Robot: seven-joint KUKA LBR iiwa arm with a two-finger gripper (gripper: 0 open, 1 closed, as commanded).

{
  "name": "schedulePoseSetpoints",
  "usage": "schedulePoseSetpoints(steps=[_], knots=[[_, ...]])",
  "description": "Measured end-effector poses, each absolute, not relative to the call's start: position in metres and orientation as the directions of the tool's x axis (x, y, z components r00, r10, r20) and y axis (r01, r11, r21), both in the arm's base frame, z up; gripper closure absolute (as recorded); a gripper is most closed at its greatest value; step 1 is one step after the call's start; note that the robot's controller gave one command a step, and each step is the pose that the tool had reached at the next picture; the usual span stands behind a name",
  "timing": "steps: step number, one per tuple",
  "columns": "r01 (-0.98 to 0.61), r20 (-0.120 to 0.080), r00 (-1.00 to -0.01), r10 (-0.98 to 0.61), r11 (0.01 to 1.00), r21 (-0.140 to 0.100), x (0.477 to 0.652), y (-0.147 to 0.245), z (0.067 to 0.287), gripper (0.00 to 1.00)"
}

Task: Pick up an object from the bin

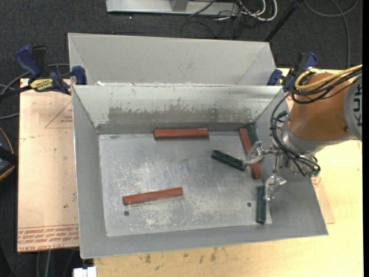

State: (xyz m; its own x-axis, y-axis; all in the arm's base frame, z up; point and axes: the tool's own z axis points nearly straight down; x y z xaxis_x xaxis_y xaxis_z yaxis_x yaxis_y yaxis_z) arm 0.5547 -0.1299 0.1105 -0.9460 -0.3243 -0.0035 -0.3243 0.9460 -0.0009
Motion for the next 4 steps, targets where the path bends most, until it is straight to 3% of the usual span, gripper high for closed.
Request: schedulePoseSetpoints(steps=[1, 2, 3, 4], knots=[[-0.282, -0.019, -0.959, -0.282, 0.959, -0.004, 0.639, -0.092, 0.077, 1.00], [-0.282, -0.019, -0.959, -0.282, 0.959, -0.004, 0.639, -0.092, 0.077, 1.00], [-0.315, -0.005, -0.949, -0.315, 0.949, 0.000, 0.642, -0.060, 0.193, 1.00], [-0.315, -0.004, -0.949, -0.315, 0.949, 0.000, 0.642, -0.060, 0.193, 1.00]])
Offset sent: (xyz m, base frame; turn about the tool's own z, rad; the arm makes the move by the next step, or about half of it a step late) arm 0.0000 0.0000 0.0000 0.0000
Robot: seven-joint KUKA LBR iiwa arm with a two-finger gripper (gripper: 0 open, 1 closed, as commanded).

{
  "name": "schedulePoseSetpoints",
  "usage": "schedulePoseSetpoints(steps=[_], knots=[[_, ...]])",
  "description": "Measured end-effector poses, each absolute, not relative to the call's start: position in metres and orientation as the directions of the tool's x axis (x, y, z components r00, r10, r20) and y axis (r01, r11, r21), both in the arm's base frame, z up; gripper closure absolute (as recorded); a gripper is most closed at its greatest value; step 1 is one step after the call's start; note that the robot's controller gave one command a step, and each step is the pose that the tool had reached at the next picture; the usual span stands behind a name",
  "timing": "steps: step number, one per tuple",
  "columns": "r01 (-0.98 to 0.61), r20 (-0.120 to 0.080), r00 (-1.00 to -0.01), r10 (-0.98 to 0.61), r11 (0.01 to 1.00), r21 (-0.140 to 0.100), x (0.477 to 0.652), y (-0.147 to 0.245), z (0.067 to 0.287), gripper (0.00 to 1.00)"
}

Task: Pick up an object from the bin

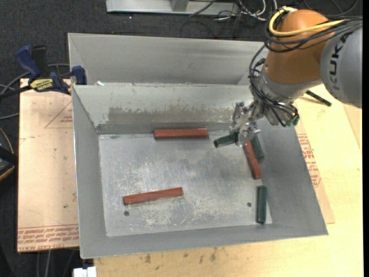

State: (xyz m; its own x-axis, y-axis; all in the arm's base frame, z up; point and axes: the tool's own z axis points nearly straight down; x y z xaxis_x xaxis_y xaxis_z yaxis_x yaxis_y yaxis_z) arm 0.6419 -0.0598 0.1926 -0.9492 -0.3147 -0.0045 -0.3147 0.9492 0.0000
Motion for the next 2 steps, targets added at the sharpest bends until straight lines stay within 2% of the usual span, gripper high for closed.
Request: schedulePoseSetpoints(steps=[1, 2], knots=[[-0.434, -0.010, -0.901, -0.434, 0.901, -0.004, 0.645, -0.066, 0.178, 1.00], [-0.333, -0.008, -0.943, -0.333, 0.943, -0.003, 0.651, -0.081, 0.299, 1.00]])
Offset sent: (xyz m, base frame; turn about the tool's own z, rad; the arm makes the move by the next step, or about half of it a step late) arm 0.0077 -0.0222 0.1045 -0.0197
